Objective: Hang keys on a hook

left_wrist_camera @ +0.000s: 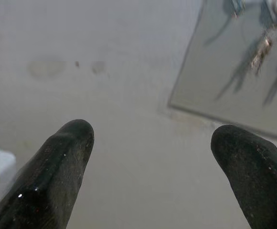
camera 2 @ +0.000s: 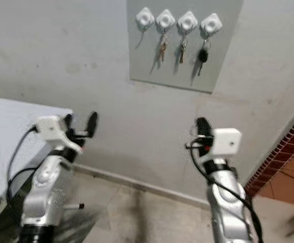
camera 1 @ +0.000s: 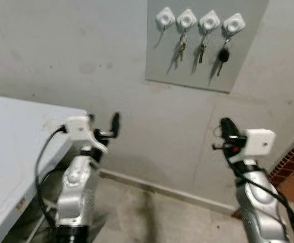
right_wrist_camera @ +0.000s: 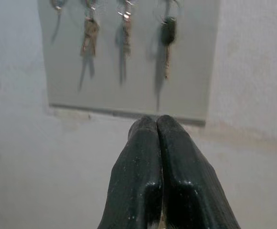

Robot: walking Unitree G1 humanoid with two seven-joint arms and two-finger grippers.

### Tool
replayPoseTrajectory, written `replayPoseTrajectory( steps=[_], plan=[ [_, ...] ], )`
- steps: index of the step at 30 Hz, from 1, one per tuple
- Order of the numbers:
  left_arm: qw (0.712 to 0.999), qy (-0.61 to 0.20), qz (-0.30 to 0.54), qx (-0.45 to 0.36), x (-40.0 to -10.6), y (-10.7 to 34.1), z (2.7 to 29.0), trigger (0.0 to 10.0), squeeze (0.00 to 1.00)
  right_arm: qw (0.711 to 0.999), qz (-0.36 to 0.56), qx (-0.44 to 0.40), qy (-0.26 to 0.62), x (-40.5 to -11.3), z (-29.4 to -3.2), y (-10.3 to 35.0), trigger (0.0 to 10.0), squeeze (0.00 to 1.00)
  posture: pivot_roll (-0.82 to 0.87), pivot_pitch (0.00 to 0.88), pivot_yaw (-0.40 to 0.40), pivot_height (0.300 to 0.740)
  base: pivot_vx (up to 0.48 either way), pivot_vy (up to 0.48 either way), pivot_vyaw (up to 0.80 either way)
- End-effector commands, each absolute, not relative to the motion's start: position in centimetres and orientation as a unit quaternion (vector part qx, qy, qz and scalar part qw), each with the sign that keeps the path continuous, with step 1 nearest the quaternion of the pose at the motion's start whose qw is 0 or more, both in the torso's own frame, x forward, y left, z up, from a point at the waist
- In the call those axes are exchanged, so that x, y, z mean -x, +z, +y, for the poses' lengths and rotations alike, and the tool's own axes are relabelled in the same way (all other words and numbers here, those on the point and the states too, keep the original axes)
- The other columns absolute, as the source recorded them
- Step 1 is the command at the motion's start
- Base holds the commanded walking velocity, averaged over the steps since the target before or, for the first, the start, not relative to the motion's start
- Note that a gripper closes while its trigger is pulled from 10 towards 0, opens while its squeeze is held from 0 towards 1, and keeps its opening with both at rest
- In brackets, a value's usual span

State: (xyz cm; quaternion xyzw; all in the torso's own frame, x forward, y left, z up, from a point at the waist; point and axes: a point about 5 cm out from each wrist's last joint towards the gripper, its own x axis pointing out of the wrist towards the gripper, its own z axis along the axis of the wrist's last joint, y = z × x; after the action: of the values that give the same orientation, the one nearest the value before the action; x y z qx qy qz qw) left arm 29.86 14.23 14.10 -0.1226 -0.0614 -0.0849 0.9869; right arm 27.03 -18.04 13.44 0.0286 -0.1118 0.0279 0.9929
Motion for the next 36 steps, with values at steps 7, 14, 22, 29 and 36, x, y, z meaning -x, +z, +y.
replayPoseTrajectory(
  steps=[7, 14, 22, 29, 36],
  plan=[
    [0.989, -0.071, -0.063, 0.114, -29.94, 14.30, 15.10, 10.0, 0.00, 0.991, -0.121, -0.036, 0.043, -27.20, -17.15, 13.96, 10.0, 0.00, -0.01, 0.000, -0.022, 0.740, 0.302, 0.000, 0.00],
    [0.989, -0.072, -0.061, 0.114, -29.87, 14.29, 15.05, 10.0, 0.00, 0.991, -0.121, -0.036, 0.042, -27.16, -17.14, 13.99, 10.0, 0.00, -0.01, 0.000, -0.021, 0.740, 0.303, 0.000, 0.00],
    [0.989, -0.071, -0.059, 0.114, -29.78, 14.22, 15.03, 10.0, 0.00, 0.991, -0.119, -0.035, 0.042, -27.15, -17.13, 13.93, 10.0, 0.00, -0.01, 0.000, -0.024, 0.740, 0.306, 0.000, 0.00],
    [0.989, -0.071, -0.059, 0.114, -29.74, 14.20, 15.07, 10.0, 0.00, 0.991, -0.119, -0.036, 0.043, -27.13, -17.03, 13.92, 10.0, 0.00, -0.01, 0.000, -0.023, 0.740, 0.305, 0.000, 0.00],
    [0.989, -0.071, -0.057, 0.118, -29.66, 14.17, 14.97, 10.0, 0.00, 0.992, -0.117, -0.036, 0.043, -27.02, -17.05, 13.90, 10.0, 0.00, -0.01, 0.000, -0.022, 0.740, 0.304, 0.000, 0.00]
  ],
)
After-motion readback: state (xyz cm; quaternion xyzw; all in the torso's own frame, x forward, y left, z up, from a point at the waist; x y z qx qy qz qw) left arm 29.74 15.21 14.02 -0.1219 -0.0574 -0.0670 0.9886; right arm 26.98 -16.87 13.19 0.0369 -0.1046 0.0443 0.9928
